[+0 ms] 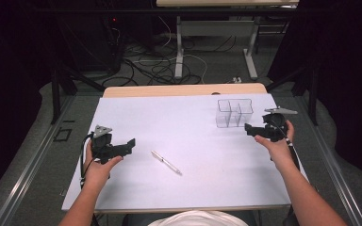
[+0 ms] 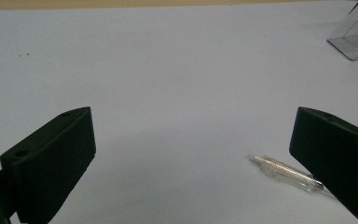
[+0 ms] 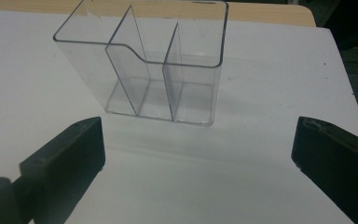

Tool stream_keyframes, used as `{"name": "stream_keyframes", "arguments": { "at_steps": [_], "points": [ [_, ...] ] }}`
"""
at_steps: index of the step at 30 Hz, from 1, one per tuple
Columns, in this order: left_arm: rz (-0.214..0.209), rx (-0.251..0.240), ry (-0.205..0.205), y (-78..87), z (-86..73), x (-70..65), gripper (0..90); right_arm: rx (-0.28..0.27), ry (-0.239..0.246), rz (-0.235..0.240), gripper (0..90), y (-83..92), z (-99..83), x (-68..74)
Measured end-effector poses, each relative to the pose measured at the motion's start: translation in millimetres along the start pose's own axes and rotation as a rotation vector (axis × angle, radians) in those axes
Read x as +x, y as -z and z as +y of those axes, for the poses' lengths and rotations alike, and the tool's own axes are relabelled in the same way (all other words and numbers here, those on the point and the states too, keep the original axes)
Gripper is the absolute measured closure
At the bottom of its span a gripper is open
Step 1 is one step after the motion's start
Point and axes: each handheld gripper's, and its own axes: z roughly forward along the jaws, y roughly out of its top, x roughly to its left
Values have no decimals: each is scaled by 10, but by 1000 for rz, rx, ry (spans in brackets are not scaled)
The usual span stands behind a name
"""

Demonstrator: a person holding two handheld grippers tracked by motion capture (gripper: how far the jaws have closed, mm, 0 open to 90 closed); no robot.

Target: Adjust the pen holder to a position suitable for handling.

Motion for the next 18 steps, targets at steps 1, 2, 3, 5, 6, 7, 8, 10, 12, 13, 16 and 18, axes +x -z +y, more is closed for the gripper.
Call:
{"name": "stream_keyframes", "arguments": {
  "at_steps": [1,2,3,5,6,7,8,10,12,13,16,18],
  "points": [
    [1,1,1,-3,-2,4,3,2,10,4,26,-5,28,-11],
    [2,1,2,-5,-4,8,3,6,9,7,33,-10,54,-11],
    [1,1,4,-6,-5,12,3,12,10,5,40,-14,80,-8],
    [1,0,5,-7,-7,15,3,22,18,3,46,-21,129,4],
    [2,2,8,-9,-10,19,3,25,24,6,58,-25,155,11],
    [1,3,9,-9,-11,20,3,34,29,11,77,-28,180,22],
    [1,3,9,-9,-11,20,3,34,29,11,77,-28,180,22],
    [-2,5,13,-12,-15,21,3,58,44,17,93,-52,249,47],
    [-1,5,12,-10,-15,21,3,74,48,19,106,-67,292,63],
    [-1,3,13,-9,-15,21,3,78,53,19,106,-77,313,71],
    [-1,6,12,-10,-20,21,3,87,62,14,131,-96,377,94],
    [-1,6,10,-10,-27,22,3,93,65,8,140,-112,423,103]
  ]
}}
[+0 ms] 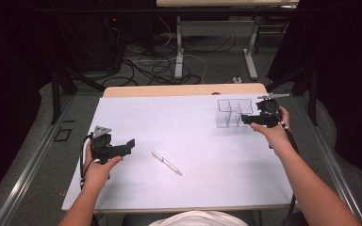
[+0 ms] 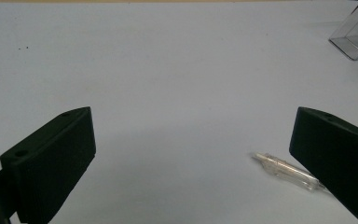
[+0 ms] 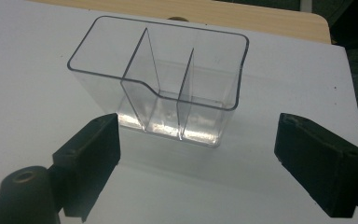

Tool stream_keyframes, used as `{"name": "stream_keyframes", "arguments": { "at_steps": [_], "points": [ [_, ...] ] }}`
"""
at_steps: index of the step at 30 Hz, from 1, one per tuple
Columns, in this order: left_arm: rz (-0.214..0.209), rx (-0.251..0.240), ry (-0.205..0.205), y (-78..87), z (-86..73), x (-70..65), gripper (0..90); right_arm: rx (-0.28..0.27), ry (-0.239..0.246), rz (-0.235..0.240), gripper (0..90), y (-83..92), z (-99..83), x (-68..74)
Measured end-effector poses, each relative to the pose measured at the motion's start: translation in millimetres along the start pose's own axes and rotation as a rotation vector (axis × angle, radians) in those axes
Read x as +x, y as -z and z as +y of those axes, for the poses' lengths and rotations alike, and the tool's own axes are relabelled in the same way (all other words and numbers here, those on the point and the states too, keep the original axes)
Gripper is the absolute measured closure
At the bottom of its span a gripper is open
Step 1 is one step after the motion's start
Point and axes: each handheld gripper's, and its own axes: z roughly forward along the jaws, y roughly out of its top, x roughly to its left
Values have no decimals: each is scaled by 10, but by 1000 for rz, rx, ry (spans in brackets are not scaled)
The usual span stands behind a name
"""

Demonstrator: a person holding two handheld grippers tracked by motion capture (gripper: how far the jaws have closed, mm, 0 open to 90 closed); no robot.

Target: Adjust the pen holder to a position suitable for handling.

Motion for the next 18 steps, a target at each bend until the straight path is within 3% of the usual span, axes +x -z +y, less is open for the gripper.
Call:
{"name": "stream_keyframes", "arguments": {
  "at_steps": [4,18],
  "points": [
    [1,3,-2,11,-6,5,3,14,7,-6,150,-17,79,-7],
    [2,10,9,-10,-15,28,3,32,-11,-35,325,-243,427,-52]
  ]
}}
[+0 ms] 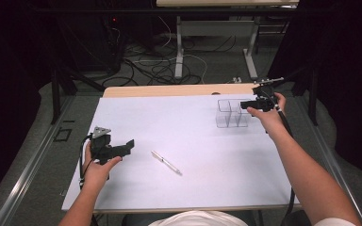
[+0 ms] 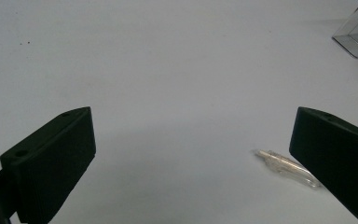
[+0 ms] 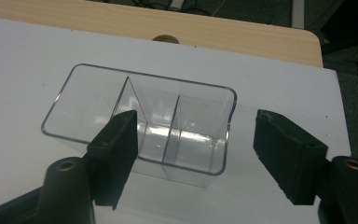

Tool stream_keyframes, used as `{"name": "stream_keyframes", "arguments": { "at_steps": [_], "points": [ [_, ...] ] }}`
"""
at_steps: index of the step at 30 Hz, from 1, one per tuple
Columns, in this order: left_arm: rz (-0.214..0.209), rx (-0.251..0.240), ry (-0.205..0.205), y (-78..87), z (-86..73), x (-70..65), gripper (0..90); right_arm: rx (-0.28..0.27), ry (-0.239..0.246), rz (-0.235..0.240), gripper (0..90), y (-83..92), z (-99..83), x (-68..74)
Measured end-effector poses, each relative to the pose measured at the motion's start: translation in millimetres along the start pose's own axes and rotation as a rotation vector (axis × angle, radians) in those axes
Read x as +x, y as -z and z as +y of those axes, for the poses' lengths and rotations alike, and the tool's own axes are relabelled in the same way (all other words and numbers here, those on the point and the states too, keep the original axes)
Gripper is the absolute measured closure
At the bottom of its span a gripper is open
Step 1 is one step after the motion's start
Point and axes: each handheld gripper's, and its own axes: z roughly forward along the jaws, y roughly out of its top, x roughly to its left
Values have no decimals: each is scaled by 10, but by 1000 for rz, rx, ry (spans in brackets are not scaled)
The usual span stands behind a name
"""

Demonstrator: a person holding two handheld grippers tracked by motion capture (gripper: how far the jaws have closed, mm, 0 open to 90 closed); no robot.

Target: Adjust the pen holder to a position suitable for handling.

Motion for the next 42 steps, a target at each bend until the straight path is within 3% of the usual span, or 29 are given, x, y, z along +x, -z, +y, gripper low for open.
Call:
{"name": "stream_keyframes", "arguments": {
  "at_steps": [5,10,16,23,34,42],
  "points": [
    [0,3,0,-5,-4,13,3,23,-8,-25,365,-118,44,-21],
    [-1,7,0,-8,-6,18,4,54,-36,-20,400,-232,52,-79],
    [-2,8,5,-15,-10,20,4,87,-68,-32,395,-355,40,-126],
    [-2,12,8,-26,-17,20,5,93,-99,-42,494,-447,38,-199],
    [5,17,10,-26,-26,26,11,126,-118,-44,603,-548,-3,-262],
    [8,12,15,-31,-33,27,13,145,-100,-57,683,-610,-31,-257]
  ]
}}
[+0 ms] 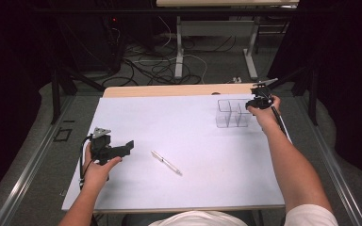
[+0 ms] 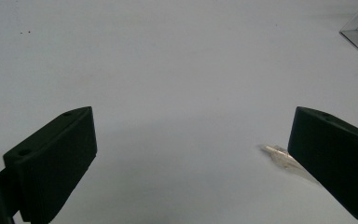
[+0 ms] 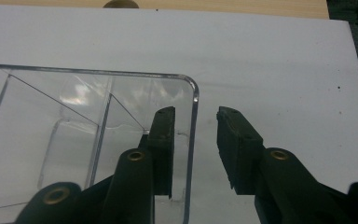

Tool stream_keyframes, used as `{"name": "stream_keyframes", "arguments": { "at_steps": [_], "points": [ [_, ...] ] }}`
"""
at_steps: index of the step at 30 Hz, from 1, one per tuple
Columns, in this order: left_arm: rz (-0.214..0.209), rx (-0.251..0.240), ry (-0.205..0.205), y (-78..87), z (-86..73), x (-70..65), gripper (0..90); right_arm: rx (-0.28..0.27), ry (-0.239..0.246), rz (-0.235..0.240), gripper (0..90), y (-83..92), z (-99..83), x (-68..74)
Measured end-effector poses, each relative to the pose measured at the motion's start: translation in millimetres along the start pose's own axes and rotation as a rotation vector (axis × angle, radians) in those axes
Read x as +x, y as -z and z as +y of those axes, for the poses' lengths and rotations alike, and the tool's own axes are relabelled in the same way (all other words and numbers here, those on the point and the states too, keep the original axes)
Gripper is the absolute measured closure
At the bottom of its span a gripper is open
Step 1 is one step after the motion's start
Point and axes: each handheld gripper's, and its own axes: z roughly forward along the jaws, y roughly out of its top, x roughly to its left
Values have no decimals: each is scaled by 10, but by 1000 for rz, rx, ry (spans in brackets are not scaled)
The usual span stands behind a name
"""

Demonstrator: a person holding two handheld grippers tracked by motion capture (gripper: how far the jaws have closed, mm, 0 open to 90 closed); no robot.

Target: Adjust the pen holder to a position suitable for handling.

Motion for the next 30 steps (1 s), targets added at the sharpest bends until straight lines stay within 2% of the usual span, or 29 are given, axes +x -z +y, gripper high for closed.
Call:
{"name": "stream_keyframes", "arguments": {
  "at_steps": [12,14,17,20,22,27,30],
  "points": [
    [0,1,-1,0,-3,3,15,12,-2,-9,828,-12,-12,29],
    [0,2,-1,0,-3,3,15,29,-28,-7,858,-3,-13,44],
    [0,-5,0,-5,-5,-2,15,26,-36,-10,866,-4,-11,42],
    [0,2,-1,-1,-3,-2,15,26,-70,-12,871,-3,-13,47],
    [1,-4,0,-7,-6,-2,15,23,-60,-16,872,-1,-16,42],
    [1,-2,0,-10,-7,-1,16,10,-77,-35,877,6,-25,63],
    [1,-2,0,-9,-6,-2,16,23,-101,-32,875,21,-31,68]
  ]
}}
